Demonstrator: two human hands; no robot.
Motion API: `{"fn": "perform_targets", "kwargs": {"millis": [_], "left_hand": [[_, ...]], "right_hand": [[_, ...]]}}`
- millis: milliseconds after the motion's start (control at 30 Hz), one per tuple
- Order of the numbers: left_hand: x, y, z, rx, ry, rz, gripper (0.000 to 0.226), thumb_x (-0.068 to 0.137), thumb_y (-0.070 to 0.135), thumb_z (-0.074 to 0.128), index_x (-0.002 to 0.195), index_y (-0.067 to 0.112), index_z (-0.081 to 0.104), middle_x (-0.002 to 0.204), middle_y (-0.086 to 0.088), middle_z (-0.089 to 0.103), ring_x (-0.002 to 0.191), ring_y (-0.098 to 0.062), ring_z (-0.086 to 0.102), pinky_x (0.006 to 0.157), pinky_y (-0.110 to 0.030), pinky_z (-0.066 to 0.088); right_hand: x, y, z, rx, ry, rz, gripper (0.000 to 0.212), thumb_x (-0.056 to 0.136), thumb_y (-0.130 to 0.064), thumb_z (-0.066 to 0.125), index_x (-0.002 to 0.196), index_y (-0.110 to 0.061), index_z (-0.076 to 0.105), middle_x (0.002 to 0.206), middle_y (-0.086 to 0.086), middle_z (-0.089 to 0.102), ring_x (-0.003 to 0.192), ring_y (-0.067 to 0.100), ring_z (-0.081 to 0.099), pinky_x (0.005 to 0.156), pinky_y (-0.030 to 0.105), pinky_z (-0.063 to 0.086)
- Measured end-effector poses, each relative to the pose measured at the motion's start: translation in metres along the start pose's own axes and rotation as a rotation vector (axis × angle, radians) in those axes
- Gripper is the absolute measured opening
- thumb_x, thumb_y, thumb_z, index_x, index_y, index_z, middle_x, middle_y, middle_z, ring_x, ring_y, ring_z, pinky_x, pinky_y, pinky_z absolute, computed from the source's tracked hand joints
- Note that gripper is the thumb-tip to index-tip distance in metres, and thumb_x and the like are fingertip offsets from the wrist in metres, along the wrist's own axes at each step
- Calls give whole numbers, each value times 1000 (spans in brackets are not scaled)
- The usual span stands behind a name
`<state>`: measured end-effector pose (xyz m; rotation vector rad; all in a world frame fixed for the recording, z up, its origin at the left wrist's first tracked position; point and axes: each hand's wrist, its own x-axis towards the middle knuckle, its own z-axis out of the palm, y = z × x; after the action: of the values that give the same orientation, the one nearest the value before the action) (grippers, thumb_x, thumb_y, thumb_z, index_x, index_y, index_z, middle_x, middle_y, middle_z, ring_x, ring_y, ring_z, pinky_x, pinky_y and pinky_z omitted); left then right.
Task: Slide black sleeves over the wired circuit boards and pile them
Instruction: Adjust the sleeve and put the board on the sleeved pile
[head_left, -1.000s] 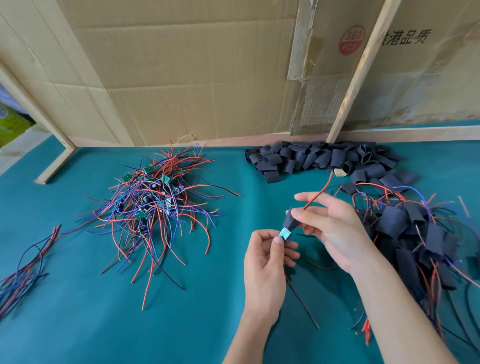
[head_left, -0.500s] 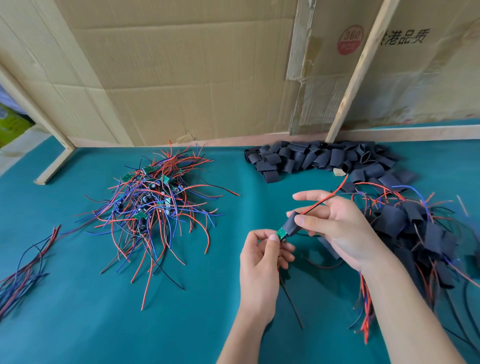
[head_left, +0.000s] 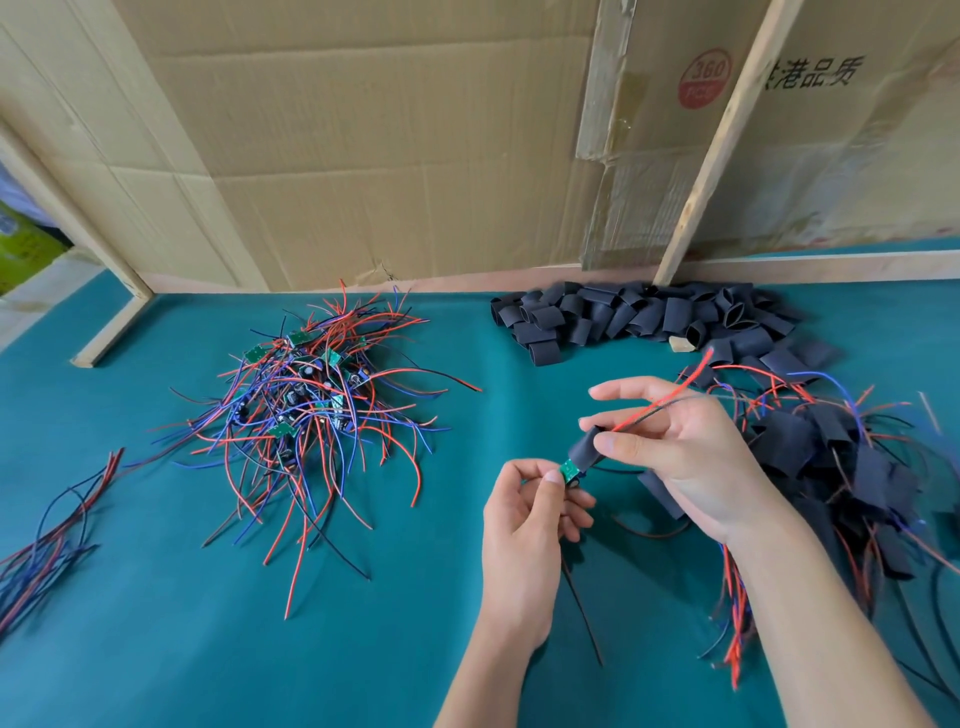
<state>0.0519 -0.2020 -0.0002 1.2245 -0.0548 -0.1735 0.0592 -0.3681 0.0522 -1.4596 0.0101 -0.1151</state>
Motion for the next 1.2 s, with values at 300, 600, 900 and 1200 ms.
{"fn": "perform_targets", "kwargs": {"millis": [300,600,900,1200], "left_hand": [[1,0,0,-10,-5,-9,15,107,10,49,96,4,56,77,-11,70,63,-15,58,58,-21,45],[1,0,0,-20,-11,-18,15,107,11,50,94,7,57,78,-11,70,63,-17,57,59,-22,45],[0,2,0,-22,-10,-19,16,107,12,51,93,8,57,77,-12,70,62,-16,56,58,-22,45],[-1,4,-2,-80,-54,-36,15,100,-7,42,105,5,51,89,-20,73,72,-24,64,65,-26,49]], "right_hand": [[-1,-2,-6,-22,-21,-13,41,76,-5,81,110,-28,77,105,16,79,96,24,77,84,25,58],[1,2,-10,2,-37,7,47,71,-4,88,110,-27,77,105,19,78,98,26,77,85,24,57],[3,11,-6,25,-57,52,51,71,-8,80,121,-9,67,105,20,78,92,21,77,79,19,55],[4,13,0,17,-40,84,49,71,-18,80,118,-13,68,111,15,78,96,18,72,76,34,45]]}}
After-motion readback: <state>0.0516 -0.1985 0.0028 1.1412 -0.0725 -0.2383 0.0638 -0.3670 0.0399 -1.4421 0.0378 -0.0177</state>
